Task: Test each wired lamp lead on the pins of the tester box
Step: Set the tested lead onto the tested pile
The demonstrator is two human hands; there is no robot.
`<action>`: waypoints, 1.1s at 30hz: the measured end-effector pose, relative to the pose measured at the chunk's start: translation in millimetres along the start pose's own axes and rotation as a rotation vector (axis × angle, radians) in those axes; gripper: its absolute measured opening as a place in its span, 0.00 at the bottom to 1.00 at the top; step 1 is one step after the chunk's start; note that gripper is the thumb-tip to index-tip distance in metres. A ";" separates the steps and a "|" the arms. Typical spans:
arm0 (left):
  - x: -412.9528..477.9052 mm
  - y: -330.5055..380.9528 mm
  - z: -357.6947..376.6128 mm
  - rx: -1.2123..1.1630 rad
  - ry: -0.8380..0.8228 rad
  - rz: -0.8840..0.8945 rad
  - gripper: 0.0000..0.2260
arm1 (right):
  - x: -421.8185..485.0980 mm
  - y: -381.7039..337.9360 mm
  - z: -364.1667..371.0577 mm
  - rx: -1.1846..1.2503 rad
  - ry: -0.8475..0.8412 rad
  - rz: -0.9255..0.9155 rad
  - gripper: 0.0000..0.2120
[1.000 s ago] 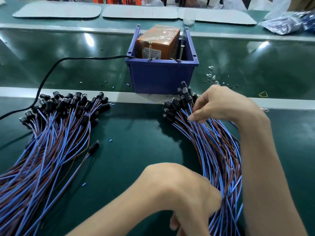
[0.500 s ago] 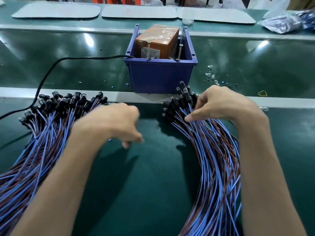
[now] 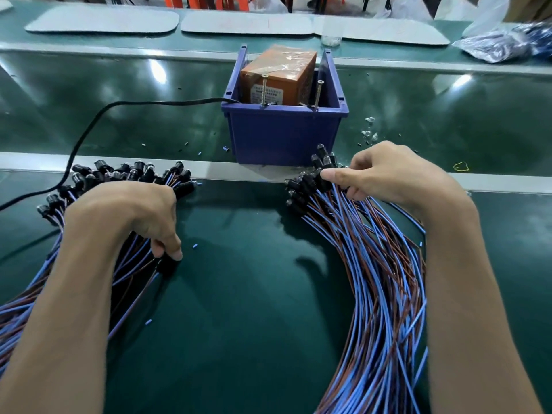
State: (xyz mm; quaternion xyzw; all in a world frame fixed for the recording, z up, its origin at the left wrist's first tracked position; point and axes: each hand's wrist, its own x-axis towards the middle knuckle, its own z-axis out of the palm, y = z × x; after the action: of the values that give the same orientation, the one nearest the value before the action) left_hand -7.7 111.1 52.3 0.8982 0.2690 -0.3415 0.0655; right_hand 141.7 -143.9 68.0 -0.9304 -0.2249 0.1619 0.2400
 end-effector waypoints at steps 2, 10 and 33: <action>-2.1 -3.7 -1.3 -0.015 -0.022 -0.019 0.13 | 0.3 -0.1 -0.3 0.015 0.011 -0.010 0.24; -5.1 14.9 -1.4 -0.174 0.132 0.353 0.05 | -0.7 -5.7 0.2 0.149 0.063 -0.144 0.19; -47.4 99.2 -1.0 -1.085 0.186 0.748 0.18 | -3.4 -38.4 18.6 0.745 0.106 -0.381 0.12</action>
State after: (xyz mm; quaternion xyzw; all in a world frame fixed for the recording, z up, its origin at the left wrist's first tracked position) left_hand 15.8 6.6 77.2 0.7964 0.0777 -0.0329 0.5988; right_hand 118.1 -108.5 73.1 -0.7290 -0.3062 0.1366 0.5968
